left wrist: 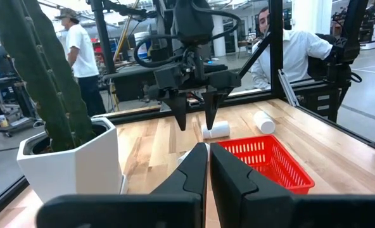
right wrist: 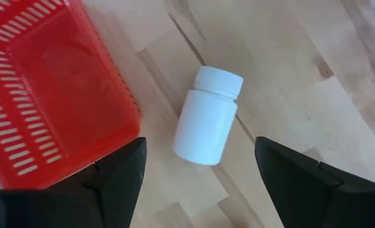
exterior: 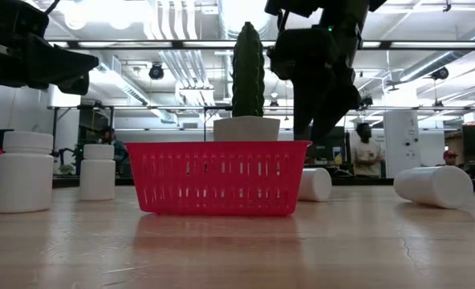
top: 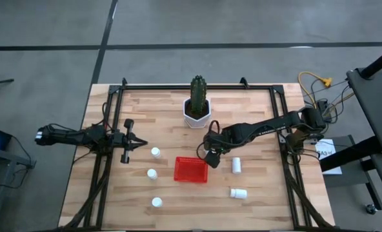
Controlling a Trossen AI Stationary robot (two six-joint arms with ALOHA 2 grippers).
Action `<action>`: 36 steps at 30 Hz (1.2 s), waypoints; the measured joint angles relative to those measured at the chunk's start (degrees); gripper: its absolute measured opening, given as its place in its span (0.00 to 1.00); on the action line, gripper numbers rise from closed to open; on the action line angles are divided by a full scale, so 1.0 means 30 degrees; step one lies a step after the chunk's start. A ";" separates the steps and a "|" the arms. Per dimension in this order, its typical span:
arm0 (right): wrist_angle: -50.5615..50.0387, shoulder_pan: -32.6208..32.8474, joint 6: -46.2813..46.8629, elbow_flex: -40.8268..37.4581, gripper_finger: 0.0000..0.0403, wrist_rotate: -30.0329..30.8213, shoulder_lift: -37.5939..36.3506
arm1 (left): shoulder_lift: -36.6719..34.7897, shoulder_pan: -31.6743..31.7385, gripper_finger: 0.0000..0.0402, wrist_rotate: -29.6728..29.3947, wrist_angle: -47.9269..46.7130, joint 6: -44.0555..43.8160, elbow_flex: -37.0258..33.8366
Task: Pick and place pill bottles into a basket
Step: Put the white pill bottle into the red bin
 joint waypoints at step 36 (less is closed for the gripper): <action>0.5328 0.0131 0.1524 -0.3678 0.63 -0.0506 0.0000 | 0.0004 0.0000 0.00 -0.0002 -0.0005 0.0001 0.0000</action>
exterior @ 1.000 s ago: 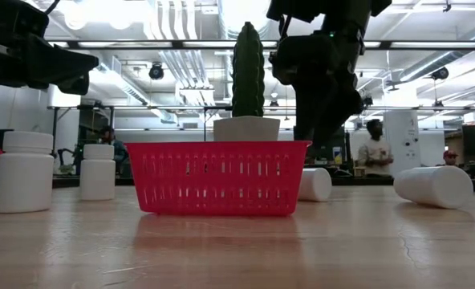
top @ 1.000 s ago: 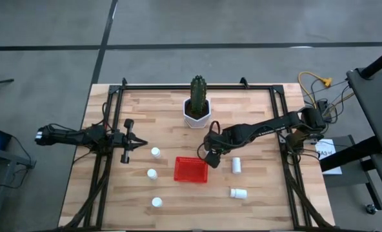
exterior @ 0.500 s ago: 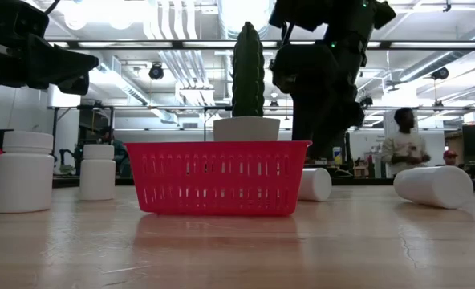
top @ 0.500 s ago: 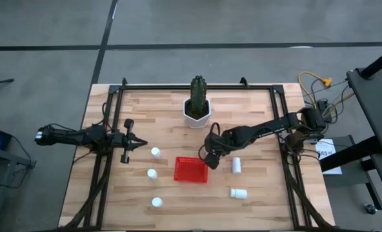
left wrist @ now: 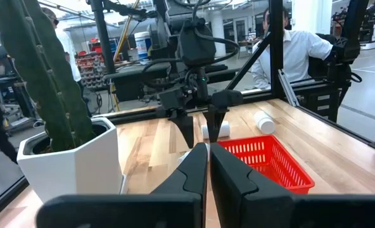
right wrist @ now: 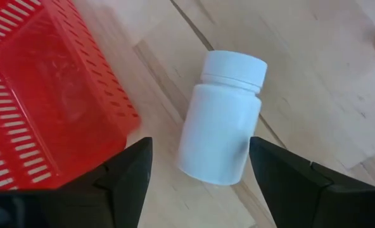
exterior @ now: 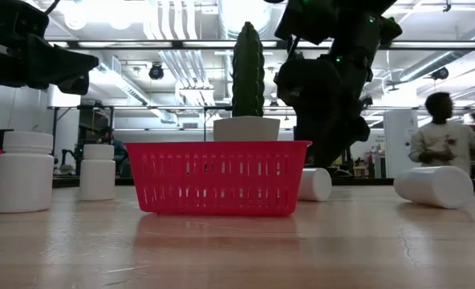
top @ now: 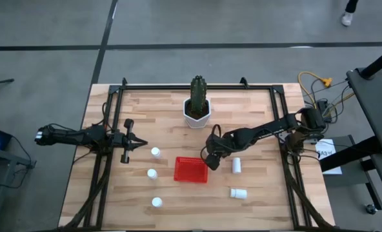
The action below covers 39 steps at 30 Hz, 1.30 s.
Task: Pick and place pill bottles into a basket
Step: Put the white pill bottle into the red bin
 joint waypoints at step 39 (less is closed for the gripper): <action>-0.1258 -0.0086 -0.1732 0.3884 0.55 0.1120 0.4063 | 0.0001 -0.0002 0.00 0.0006 -0.0009 -0.0006 0.0000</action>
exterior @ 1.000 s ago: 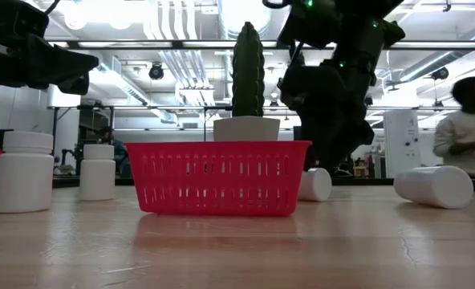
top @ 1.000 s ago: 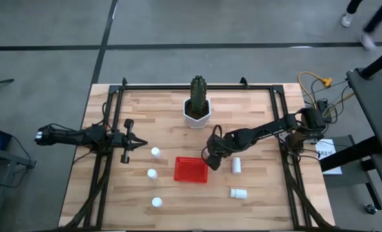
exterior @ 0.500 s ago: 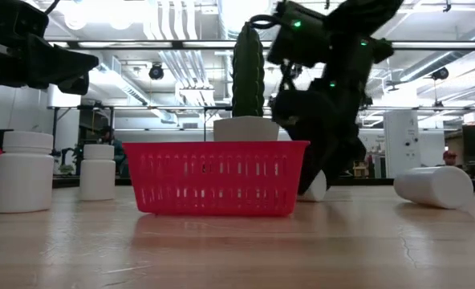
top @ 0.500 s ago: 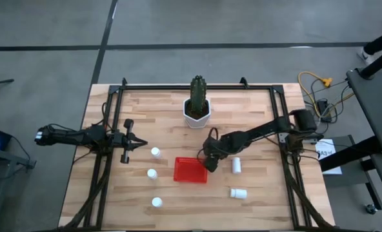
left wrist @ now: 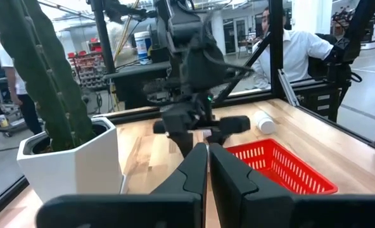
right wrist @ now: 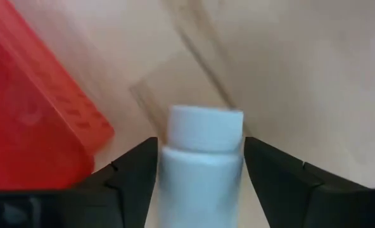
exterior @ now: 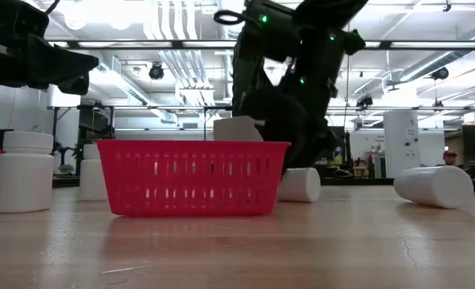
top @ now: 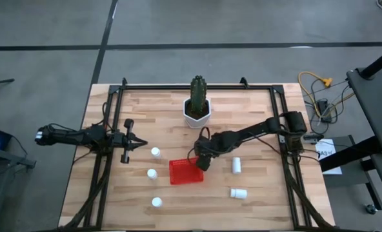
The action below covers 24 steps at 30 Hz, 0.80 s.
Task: Pick and place pill bottles into a basket
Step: Put the white pill bottle into the red bin
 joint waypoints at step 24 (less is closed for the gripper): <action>-0.1771 0.0168 0.0073 -0.0332 0.53 -0.2228 -0.0184 | -0.0009 0.0003 0.00 -0.0004 0.0015 0.0004 0.0000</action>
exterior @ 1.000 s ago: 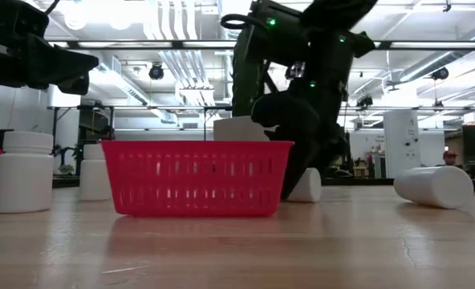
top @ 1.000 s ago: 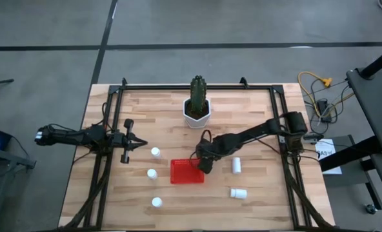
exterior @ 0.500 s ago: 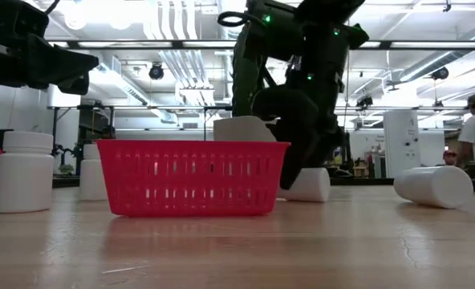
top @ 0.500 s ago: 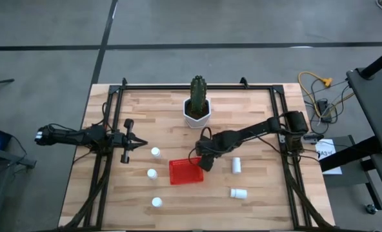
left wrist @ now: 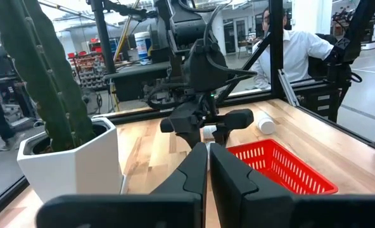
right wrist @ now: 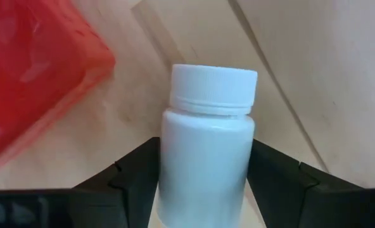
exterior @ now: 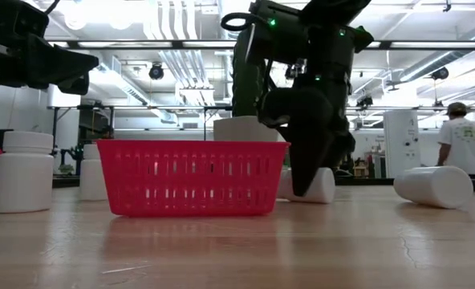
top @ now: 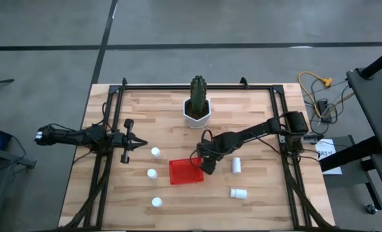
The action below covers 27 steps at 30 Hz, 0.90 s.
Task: Pick and place pill bottles into a basket
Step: Put the white pill bottle into the red bin
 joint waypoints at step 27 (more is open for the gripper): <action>-0.1500 -0.0361 -0.3281 -0.0071 0.37 0.3323 -0.1750 | 0.0001 -0.0005 0.00 -0.0001 -0.0005 0.0000 0.0000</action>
